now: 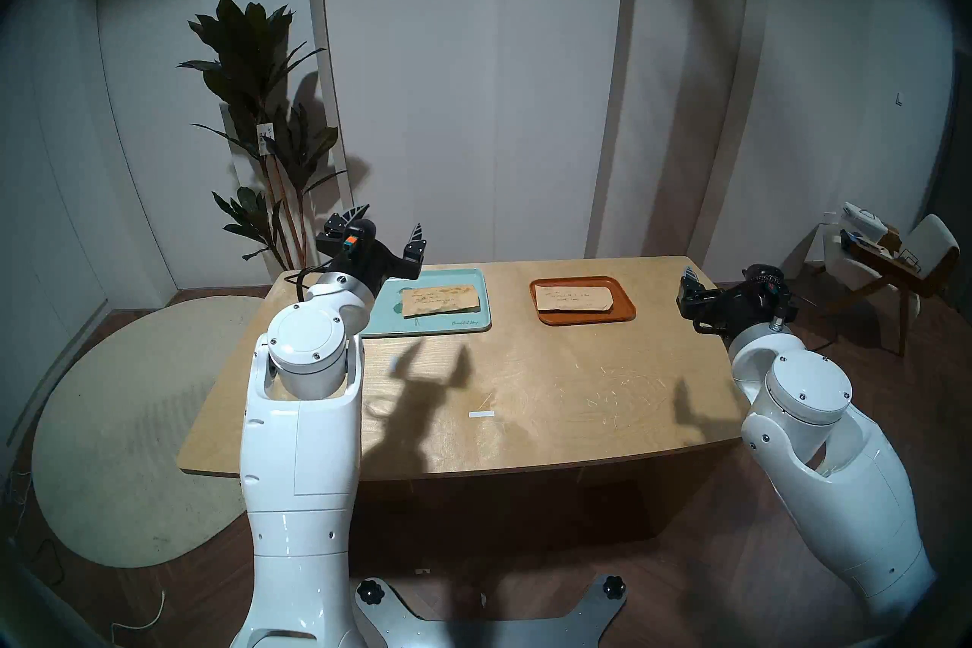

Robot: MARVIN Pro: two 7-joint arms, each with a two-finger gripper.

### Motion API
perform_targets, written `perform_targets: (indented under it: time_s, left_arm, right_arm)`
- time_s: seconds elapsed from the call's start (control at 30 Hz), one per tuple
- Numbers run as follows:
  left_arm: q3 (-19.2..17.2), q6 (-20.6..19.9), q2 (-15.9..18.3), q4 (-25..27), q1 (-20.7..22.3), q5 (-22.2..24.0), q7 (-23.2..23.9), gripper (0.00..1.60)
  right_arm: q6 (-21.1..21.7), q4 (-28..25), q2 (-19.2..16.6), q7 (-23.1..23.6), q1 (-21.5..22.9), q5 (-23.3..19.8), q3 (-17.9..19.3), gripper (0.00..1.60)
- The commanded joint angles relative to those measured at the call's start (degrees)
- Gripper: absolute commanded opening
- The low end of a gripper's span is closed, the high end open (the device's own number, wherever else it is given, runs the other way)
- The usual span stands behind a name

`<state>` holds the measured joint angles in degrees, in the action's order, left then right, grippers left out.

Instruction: Sort the mail into the trays, one tray per recipient

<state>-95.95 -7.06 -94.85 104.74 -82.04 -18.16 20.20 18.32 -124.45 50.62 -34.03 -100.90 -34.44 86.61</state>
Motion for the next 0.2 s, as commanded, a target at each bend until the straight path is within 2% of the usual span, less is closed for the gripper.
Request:
perform_targets:
  time_s: [0.0, 0.17]
  left_arm:
    - [2.43, -2.09, 2.06, 6.53, -5.05, 2.84, -1.8, 1.6]
    - [3.81, -4.47, 2.68, 10.69, -8.64, 4.75, -3.91, 1.6]
  right_arm:
    - [-0.34, -1.09, 0.11, -0.04, 0.33, -0.02, 0.29, 1.6]
    - [-0.37, -1.18, 0.13, -0.07, 0.3, -0.04, 0.32, 1.6]
